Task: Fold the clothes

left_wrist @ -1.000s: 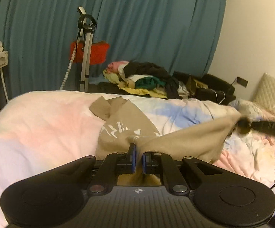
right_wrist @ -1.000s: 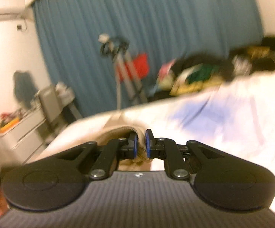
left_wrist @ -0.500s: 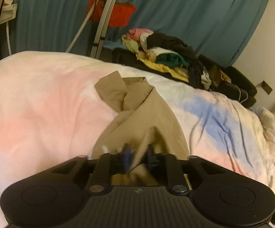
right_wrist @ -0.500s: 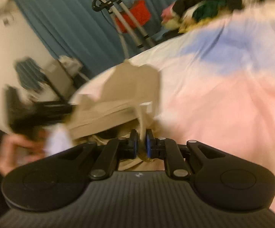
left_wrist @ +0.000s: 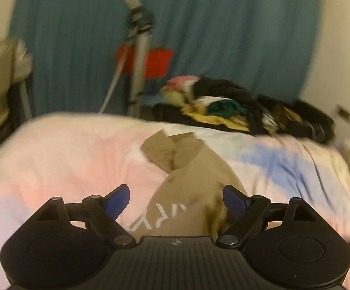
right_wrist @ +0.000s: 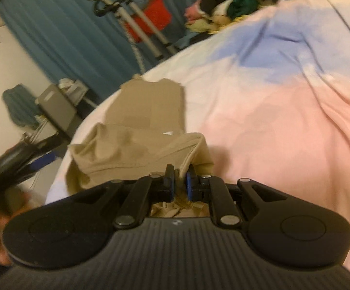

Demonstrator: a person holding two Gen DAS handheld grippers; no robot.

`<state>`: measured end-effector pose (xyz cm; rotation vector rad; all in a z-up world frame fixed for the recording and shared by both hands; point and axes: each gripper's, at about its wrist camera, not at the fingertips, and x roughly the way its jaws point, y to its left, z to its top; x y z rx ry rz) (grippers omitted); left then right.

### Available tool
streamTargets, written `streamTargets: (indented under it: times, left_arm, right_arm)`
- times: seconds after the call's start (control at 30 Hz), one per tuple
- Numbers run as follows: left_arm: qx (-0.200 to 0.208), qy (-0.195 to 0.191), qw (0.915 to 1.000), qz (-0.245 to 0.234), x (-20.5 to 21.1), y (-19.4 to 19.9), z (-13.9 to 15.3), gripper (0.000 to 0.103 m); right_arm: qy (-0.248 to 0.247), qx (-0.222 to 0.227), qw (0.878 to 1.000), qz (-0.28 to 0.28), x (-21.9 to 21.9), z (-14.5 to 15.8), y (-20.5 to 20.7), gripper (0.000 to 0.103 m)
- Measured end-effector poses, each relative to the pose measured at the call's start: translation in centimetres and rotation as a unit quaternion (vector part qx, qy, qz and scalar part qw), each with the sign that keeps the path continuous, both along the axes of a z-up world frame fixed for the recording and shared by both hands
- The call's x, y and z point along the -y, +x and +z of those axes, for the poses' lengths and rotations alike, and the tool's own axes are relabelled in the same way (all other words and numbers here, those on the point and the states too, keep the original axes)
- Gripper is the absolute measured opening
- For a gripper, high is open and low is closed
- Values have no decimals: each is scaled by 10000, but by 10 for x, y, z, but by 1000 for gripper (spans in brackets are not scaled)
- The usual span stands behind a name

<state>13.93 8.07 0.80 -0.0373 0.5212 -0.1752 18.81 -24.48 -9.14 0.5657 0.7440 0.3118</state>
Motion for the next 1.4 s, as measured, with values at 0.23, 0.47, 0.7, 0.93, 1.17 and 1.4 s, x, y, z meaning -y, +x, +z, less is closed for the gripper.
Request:
streamTargets:
  times: [0.23,0.47,0.7,0.93,1.17,1.4]
  left_arm:
    - [763,2719,9487,-1421,89,-44,-35,93]
    - [1339,3946,9025,-1090,127,-39,-77,93]
    - [1948,2589,9451,425,99,-28,-30,93]
    - [2238,1908,9520,845,84,-41,-1,93]
    - [2810,1457,9447,859,80,-68,21,94]
    - [3083,1293,9387,839,86,-88,31,94]
  right_arm:
    - [-335,-120,9991,-226,1,-3,-6,13]
    - [-783,-20,9968,-182,-7,-2,-12,13]
    - [-1262,252,9916,-110,-20,2,-19,13]
    - [-1828,719,9805,26,-39,11,-30,15]
    - [-2680,1917,9441,76,-73,25,-55,81]
    - [-2684,2445,9317,-110,-97,34,-51,81]
